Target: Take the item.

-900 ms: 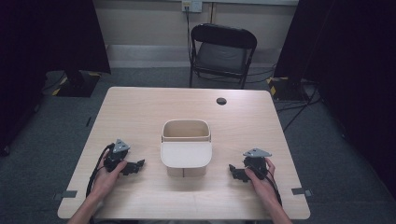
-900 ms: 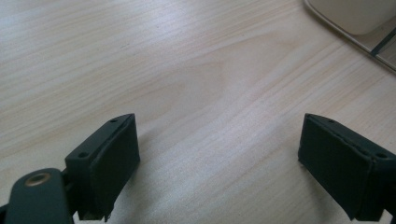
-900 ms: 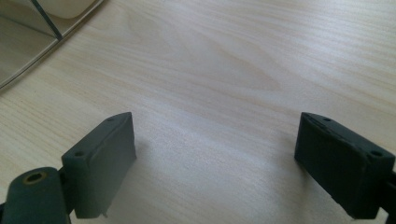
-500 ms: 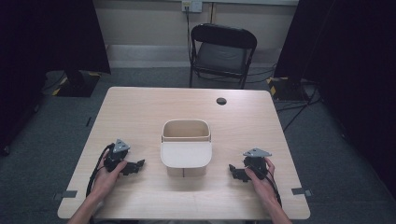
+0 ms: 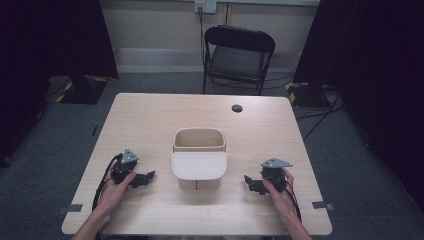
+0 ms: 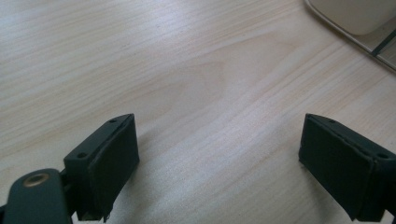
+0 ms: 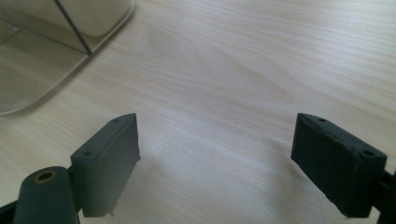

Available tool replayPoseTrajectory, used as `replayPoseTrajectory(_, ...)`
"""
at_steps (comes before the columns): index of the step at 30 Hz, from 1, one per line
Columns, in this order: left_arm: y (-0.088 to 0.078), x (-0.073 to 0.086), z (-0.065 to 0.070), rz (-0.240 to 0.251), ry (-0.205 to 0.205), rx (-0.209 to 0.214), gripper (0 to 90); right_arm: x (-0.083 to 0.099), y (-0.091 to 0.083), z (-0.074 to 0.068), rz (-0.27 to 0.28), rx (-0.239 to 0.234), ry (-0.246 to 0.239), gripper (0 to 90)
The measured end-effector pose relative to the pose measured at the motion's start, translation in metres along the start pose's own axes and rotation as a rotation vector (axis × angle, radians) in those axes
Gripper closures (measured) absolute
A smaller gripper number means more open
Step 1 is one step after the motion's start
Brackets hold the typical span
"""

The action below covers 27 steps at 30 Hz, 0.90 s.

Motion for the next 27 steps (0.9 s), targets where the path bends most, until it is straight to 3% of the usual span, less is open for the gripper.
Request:
replayPoseTrajectory(1, 0.000, 0.000, 0.000, 0.000, 0.000, 0.000, 11.3, 0.000, -0.001, -0.002, 0.001, -0.023, -0.004, 14.9)
replayPoseTrajectory(13, 0.000, 0.000, 0.000, -0.001, 0.001, 0.000, 11.3, -0.014, -0.014, -0.015, 0.073, -0.108, -0.033, 15.1)
replayPoseTrajectory(19, 0.000, 0.000, 0.000, -0.001, -0.001, 0.000, 11.3, -0.023, -0.020, -0.028, 0.105, -0.165, -0.051, 15.0)
replayPoseTrajectory(27, 0.000, 0.000, 0.000, -0.001, 0.000, 0.000, 11.3, -0.031, -0.024, -0.042, 0.148, -0.201, -0.076, 15.0)
Point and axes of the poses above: each handheld gripper's, and its own axes: y roughly forward along the jaws, x roughly out of its underside, z roughly to its right, the point moved 6 cm from there along y, roughly forward along the jaws, and after that the axes turned 6 degrees about -x, right-handed, at the moved point
